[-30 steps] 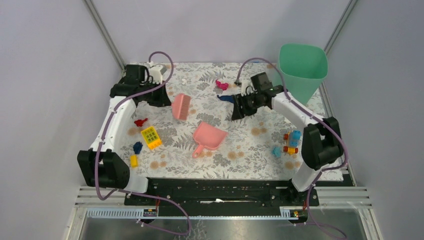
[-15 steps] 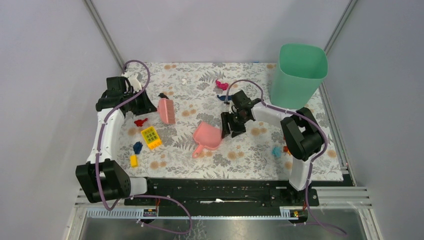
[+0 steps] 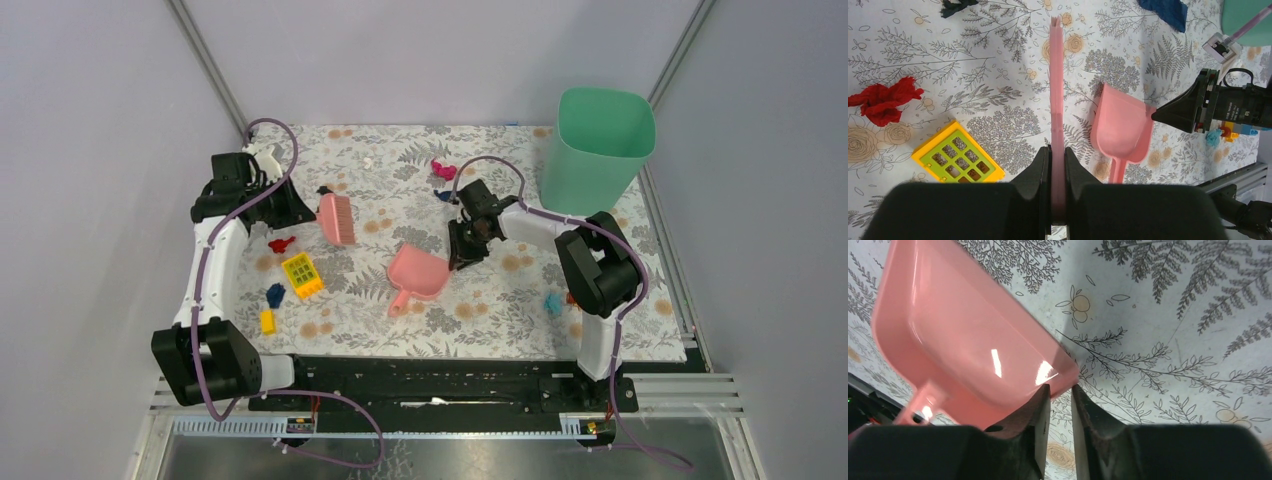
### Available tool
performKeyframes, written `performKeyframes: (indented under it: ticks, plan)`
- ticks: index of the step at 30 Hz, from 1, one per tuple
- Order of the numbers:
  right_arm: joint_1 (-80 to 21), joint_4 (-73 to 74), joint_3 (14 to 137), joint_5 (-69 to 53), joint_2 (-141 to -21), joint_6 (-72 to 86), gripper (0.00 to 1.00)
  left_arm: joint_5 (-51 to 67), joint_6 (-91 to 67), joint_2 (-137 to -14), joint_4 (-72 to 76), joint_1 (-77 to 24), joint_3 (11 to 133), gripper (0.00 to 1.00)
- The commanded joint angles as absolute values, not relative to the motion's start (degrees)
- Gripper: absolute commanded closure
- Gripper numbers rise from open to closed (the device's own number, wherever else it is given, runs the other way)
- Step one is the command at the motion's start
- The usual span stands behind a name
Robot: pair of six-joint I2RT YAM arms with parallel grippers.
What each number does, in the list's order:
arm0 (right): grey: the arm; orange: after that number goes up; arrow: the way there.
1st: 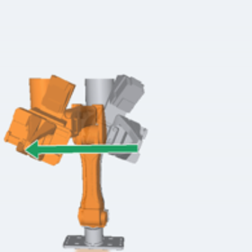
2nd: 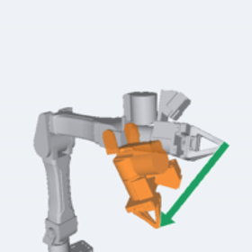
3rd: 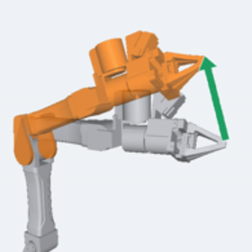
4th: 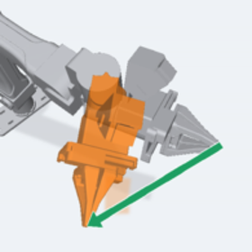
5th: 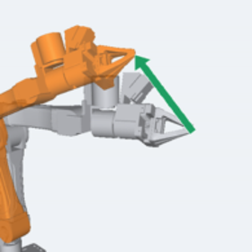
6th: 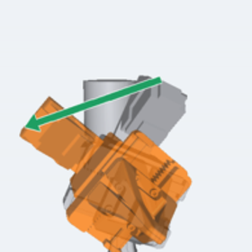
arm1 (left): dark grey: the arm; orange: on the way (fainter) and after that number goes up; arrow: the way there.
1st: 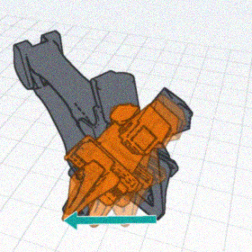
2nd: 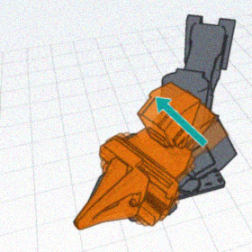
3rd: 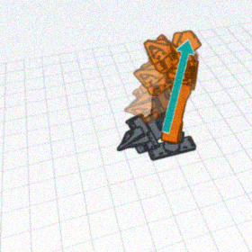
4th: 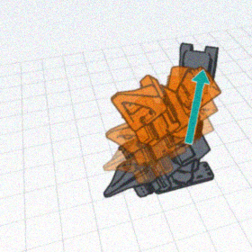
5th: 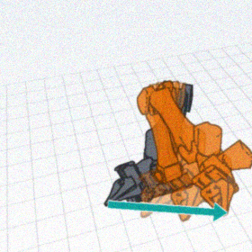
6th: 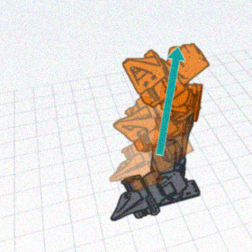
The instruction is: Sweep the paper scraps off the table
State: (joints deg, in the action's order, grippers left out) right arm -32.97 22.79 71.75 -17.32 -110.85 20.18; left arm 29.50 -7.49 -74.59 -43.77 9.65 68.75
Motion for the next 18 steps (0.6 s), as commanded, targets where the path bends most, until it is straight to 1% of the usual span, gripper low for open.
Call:
performKeyframes:
  ticks: [1,7,11,12,13,14,15,16,17,18]
  plan:
    - [-33.42,22.61,74.32,-14.45,-110.21,17.63,0.77,31.72,-8.59,-74.29,-40.78,10.36,70.80,1.00]
    - [-33.04,23.88,76.18,-9.01,-109.13,12.15,0.82,32.32,-8.80,-74.34,-40.30,10.47,70.43,1.00]
    - [-32.19,23.93,76.41,-9.41,-109.07,9.84,0.86,33.33,-9.29,-74.35,-39.80,10.71,69.78,1.00]
    - [-32.04,23.91,76.57,-9.83,-109.07,8.85,0.86,33.39,-9.31,-74.38,-39.75,10.70,69.71,1.00]
    - [-32.07,23.91,76.82,-10.29,-109.04,7.65,0.84,33.45,-9.29,-74.41,-39.73,10.69,69.71,1.00]
    - [-31.96,24.02,77.27,-10.57,-108.88,6.59,0.74,33.45,-9.30,-74.44,-39.73,10.69,69.73,1.00]
    - [-31.80,24.25,77.94,-10.58,-108.54,6.17,0.60,33.48,-9.27,-74.37,-39.73,10.67,69.78,1.00]
    - [-31.52,24.52,78.73,-10.67,-107.87,6.14,0.41,33.56,-9.19,-74.36,-39.73,10.67,69.91,1.00]
    - [-31.05,25.00,79.69,-11.14,-106.71,6.15,0.16,33.62,-9.22,-74.17,-39.73,10.75,70.00,1.00]
    - [-30.58,25.64,80.77,-11.85,-105.89,5.84,0.03,33.60,-9.11,-74.09,-39.69,10.75,69.92,1.00]
